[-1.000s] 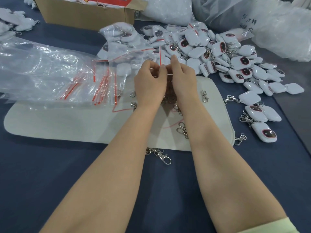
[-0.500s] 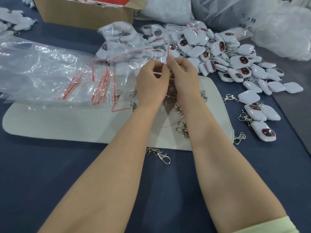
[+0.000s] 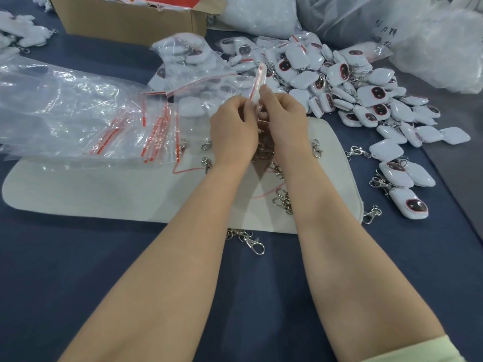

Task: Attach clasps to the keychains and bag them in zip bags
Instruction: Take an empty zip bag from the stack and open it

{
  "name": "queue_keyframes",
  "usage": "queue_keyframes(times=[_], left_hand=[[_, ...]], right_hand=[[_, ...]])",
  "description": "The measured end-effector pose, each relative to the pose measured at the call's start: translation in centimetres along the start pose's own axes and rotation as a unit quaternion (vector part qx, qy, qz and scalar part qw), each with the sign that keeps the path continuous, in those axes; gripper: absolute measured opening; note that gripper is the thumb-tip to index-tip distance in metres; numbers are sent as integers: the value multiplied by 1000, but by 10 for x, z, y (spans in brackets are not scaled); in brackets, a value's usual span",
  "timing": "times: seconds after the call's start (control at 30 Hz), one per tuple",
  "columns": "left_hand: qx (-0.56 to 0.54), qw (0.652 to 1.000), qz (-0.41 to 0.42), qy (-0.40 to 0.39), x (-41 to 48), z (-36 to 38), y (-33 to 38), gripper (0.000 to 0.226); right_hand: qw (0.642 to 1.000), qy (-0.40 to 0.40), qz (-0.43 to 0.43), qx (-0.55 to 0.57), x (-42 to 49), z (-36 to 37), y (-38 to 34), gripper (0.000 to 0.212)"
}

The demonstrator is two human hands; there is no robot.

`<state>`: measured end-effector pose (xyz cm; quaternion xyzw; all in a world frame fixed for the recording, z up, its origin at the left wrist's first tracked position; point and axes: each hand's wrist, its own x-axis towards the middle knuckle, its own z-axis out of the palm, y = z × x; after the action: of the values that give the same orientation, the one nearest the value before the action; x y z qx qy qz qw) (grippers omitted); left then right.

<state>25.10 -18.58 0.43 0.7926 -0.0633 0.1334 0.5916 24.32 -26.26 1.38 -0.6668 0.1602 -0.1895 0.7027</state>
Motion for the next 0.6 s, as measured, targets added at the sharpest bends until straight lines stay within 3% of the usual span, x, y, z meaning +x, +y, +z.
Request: queue_keyframes(times=[0.33,0.47,0.6], left_hand=[[-2,1000,-2,1,1,1,-3,14],[-4,1000,-2,-10,3,2,-5,22],[-53,998,-19,-18,3,1,-3,30]], right_hand=[[998,-10,-44,-54,0,-1,4,21],[995,-20,-49,-80,-1,0,2,25],[999,-9,-24,-38,1,0,2,29]])
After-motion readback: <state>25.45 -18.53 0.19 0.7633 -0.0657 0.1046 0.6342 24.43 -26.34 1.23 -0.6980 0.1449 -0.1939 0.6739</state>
